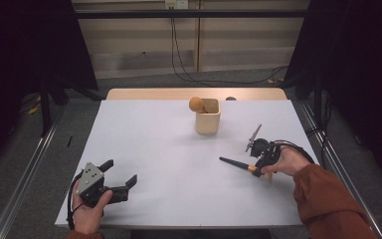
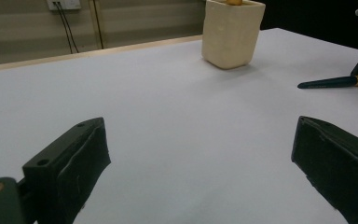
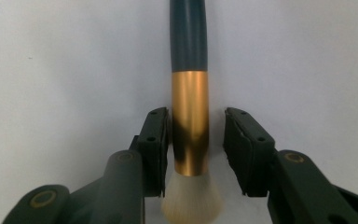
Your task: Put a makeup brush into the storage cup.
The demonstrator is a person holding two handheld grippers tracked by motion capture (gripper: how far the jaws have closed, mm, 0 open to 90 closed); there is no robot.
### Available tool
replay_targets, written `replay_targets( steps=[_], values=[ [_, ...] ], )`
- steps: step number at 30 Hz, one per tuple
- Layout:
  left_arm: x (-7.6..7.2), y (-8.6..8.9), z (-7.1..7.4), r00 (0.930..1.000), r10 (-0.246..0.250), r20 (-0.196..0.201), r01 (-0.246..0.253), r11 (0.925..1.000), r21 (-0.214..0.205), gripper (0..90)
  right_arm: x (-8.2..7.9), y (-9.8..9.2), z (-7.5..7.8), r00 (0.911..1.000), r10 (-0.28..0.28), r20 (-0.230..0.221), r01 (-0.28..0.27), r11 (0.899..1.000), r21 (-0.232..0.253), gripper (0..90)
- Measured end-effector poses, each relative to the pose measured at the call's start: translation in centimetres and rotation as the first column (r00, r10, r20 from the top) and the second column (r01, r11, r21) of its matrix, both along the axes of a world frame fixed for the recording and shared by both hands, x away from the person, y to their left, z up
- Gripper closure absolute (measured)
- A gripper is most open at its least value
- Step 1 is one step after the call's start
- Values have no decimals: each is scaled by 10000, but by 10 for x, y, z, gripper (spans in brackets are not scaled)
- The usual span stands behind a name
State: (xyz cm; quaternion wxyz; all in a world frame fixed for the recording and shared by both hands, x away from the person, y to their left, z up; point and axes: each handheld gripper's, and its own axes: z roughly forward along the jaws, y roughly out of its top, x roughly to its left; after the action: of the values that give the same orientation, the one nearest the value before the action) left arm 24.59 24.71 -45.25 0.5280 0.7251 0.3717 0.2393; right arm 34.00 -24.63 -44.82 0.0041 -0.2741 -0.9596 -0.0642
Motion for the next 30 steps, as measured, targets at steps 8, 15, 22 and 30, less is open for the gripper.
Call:
replay_targets(
  steps=[8,15,22,30],
  values=[
    [0,0,0,10000,-72,-1,72,10000,51,38,-1,8,1,9995,264,-181,-271,9990,-369,736],
    [1,1,-1,10000,-23,-35,23,10000,22,38,-1,4,1,9995,267,-183,-270,9995,-148,741],
    [1,0,0,10000,-20,-39,20,10000,23,38,-2,1,1,9999,32,-167,-30,9999,99,743],
    [1,0,-1,10000,-36,-26,36,10000,41,38,-3,-8,3,9986,-462,243,445,9967,686,743]
  ],
)
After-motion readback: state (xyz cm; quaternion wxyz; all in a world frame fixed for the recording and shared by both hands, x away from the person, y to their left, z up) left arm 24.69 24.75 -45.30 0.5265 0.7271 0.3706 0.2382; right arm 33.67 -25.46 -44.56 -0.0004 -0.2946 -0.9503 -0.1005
